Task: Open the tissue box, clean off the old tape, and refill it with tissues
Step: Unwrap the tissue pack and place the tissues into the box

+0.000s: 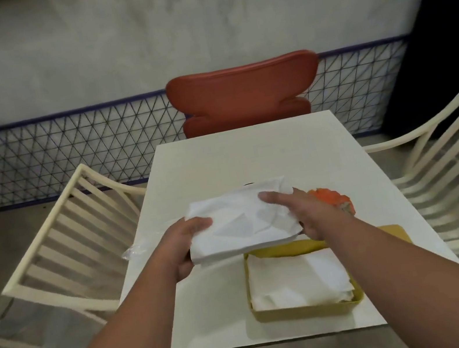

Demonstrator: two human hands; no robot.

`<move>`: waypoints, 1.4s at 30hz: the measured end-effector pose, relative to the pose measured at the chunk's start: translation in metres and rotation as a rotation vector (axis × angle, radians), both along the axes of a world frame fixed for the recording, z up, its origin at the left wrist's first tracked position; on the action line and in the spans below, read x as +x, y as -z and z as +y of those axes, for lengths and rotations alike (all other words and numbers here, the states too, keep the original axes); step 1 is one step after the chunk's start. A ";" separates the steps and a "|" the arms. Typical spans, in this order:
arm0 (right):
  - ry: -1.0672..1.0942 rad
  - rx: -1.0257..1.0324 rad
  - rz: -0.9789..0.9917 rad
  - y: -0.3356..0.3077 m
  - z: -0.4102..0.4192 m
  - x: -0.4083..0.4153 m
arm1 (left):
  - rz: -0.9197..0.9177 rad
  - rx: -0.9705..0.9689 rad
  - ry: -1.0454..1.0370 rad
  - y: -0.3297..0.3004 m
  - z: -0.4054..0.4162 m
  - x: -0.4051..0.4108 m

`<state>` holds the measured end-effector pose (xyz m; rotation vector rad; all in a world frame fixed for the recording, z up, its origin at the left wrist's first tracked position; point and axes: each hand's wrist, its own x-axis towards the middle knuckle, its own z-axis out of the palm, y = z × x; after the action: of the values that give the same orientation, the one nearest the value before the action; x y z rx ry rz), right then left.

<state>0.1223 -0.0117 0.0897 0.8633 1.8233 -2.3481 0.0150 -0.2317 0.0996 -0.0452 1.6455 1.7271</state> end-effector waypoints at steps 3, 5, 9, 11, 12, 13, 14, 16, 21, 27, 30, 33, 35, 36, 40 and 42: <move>0.059 0.129 0.006 0.003 0.007 0.022 | 0.003 0.013 0.013 -0.002 0.018 0.028; 0.064 0.130 -0.007 0.005 0.012 0.035 | 0.012 0.030 0.041 -0.001 0.022 0.040; -0.026 0.056 -0.013 0.016 0.025 0.056 | 0.030 0.031 0.070 0.002 0.023 0.061; 0.013 -0.043 -0.008 0.018 0.027 0.062 | 0.033 0.018 0.054 0.002 0.025 0.068; 0.055 -0.073 -0.026 0.017 0.027 0.063 | 0.029 0.014 0.046 0.002 0.026 0.071; 0.091 -0.079 -0.046 0.017 0.027 0.066 | 0.015 0.015 0.039 0.003 0.028 0.074; 0.113 -0.075 -0.054 0.018 0.029 0.068 | -0.006 0.015 0.028 0.005 0.029 0.075; 0.106 -0.046 -0.037 0.022 0.034 0.074 | -0.034 0.006 0.029 0.012 0.031 0.077; 0.066 0.106 -0.115 0.035 0.041 0.088 | 0.000 -0.166 0.119 0.031 0.041 0.074; 0.090 0.477 -0.315 0.057 0.029 0.087 | 0.149 -0.430 0.140 0.051 0.059 0.070; 0.007 0.742 -0.447 0.057 0.020 0.088 | 0.311 -0.643 0.214 0.055 0.070 0.071; -0.052 0.851 -0.514 0.060 0.012 0.085 | 0.482 -0.853 0.352 0.052 0.082 0.075; -0.067 0.890 -0.538 0.062 0.009 0.082 | 0.563 -0.960 0.422 0.052 0.089 0.079; -0.071 0.913 -0.548 0.063 0.007 0.081 | 0.595 -1.000 0.444 0.054 0.091 0.081; -0.123 1.011 -0.571 0.065 0.002 0.080 | 0.614 -1.026 0.411 0.069 0.091 0.089; -0.143 1.040 -0.575 0.065 0.003 0.080 | 0.616 -1.005 0.379 0.072 0.089 0.090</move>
<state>0.2026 -0.0086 0.0251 1.2089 2.5834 -0.7757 0.1055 -0.1424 0.0276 0.3306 2.6143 0.5115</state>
